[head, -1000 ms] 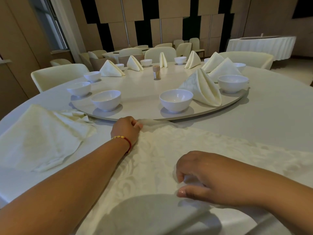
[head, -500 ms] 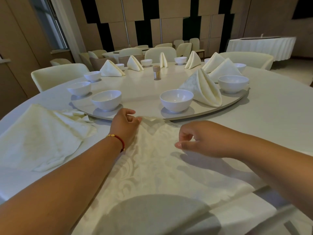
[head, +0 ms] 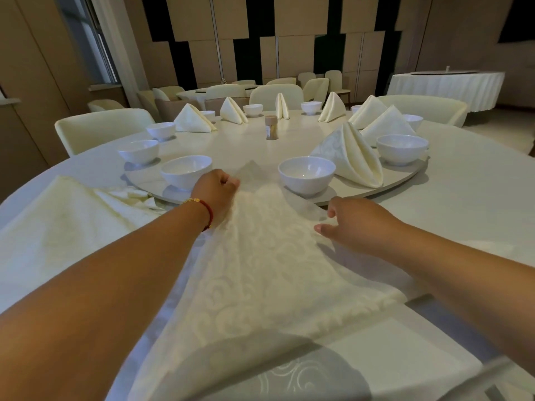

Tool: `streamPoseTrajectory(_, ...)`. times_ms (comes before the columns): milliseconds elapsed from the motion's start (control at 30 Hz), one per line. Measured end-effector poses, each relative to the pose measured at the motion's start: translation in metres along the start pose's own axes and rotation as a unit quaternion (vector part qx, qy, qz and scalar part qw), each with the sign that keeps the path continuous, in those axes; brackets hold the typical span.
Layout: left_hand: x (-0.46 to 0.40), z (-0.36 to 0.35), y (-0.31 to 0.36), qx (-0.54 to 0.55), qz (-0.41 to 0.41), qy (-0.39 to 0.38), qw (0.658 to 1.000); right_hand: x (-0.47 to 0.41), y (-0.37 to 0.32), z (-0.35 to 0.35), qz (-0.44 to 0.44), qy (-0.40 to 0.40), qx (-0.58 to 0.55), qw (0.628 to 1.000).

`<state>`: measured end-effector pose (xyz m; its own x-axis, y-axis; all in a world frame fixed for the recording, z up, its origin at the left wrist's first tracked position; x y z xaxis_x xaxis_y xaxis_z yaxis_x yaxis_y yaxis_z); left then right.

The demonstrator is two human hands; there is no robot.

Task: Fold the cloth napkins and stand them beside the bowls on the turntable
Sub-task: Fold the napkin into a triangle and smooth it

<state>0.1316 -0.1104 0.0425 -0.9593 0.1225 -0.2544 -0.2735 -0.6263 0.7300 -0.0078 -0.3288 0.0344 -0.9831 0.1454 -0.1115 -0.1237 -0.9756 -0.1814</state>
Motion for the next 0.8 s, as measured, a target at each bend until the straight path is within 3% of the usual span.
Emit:
streamPoseTrajectory(133,-0.013,-0.016,-0.006,-0.111,0.007,-0.013,0.994,0.014,-0.018,-0.007,0.102,0.043,-0.052,0.993)
streamPoseTrajectory(233,-0.014,-0.023,-0.013,-0.155,0.014,-0.012,0.988,0.028,-0.028,-0.021,0.151,-0.004,-0.117,0.982)
streamPoseTrajectory(367,-0.013,-0.022,-0.016,-0.090,0.038,-0.012,0.995,0.033,-0.028,-0.035,0.176,-0.044,-0.104,0.978)
streamPoseTrajectory(800,-0.011,-0.011,-0.019,0.018,0.065,0.002,0.998,0.033,-0.024,-0.032,0.147,-0.028,-0.125,0.981)
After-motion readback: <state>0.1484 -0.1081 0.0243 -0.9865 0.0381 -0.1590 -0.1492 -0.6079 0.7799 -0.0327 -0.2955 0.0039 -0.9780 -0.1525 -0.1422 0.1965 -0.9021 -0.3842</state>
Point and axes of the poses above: each hand's wrist, its own x-axis away from the middle knuckle, its own z-axis out of the back of the hand, y = z × x, the point moved 4 cm from there along -x, towards the middle knuckle, and after that the axes turned 3 degrees about -x, right-handed, at the moved point
